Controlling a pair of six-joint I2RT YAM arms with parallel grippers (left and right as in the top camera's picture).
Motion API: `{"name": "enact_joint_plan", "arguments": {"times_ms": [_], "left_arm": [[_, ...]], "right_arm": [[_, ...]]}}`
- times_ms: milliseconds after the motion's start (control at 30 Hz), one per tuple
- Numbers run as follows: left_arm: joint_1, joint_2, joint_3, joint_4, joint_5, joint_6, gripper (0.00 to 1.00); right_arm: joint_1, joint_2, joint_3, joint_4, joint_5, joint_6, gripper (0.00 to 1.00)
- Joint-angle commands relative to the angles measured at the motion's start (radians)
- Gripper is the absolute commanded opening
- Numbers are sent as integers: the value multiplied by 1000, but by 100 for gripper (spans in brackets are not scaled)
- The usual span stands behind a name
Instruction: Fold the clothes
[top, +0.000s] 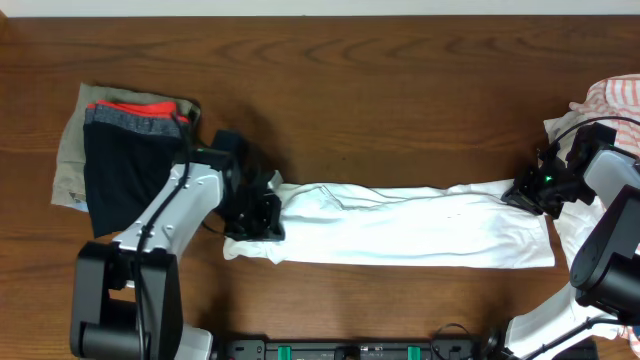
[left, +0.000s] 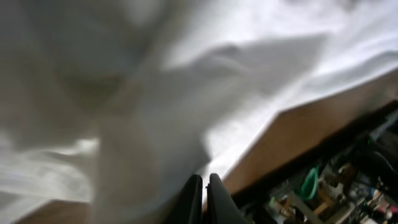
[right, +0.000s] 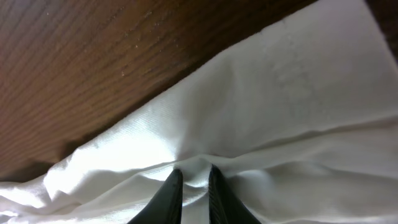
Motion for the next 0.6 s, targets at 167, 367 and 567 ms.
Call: {"name": "enact_joint_plan", "arguments": {"times_ms": [167,367,567], "left_arm": [[110,147,-49,119,-31,13,6],[155,192,-49,142,-92,5,6],[163,169,-13,73,-102,6,6]], "right_arm": [[3,27,-20,-18,89,4,15],[3,27,-20,-21,89,0,15],[3,27,-20,-21,89,-3,15]]}}
